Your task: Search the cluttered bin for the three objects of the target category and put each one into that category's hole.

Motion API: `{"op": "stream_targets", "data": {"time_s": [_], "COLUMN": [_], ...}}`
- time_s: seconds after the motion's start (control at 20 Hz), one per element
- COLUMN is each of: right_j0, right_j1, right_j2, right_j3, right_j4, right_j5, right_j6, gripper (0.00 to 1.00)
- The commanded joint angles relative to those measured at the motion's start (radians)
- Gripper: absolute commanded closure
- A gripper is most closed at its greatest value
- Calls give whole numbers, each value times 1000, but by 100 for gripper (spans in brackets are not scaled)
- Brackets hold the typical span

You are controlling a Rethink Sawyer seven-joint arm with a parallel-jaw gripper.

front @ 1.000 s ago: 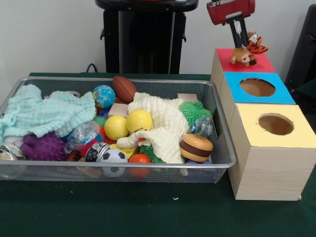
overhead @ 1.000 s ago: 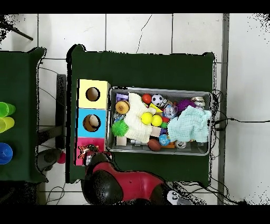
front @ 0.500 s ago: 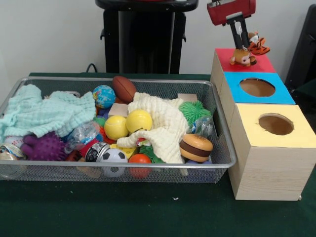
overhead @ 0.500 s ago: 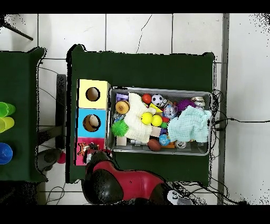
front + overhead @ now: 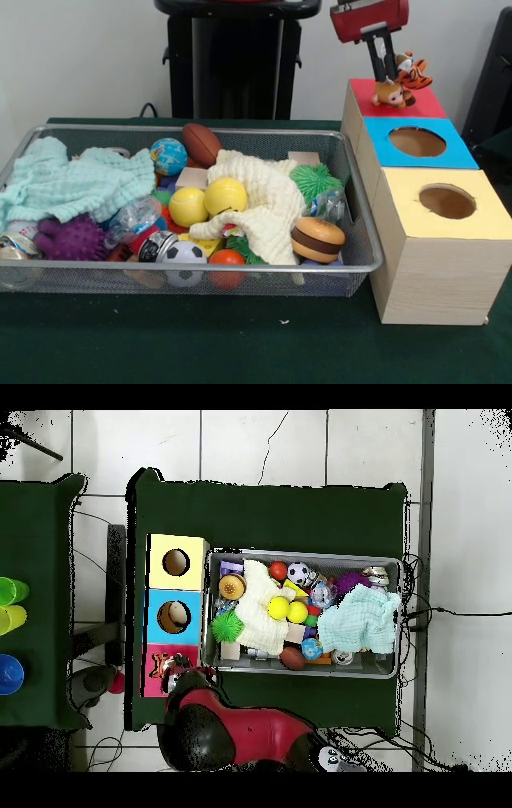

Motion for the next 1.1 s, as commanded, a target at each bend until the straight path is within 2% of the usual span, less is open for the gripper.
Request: {"op": "stream_targets", "data": {"time_s": [0.05, 0.85, 1.1], "right_j0": [9, 38, 43], "right_j1": [31, 18, 17], "right_j2": [-67, -110, -116], "right_j3": [-136, -140, -130], "right_j4": [-30, -27, -4], "right_j5": [-85, -107, -151], "right_j6": [151, 172, 218], "gripper": [100, 100, 100]}}
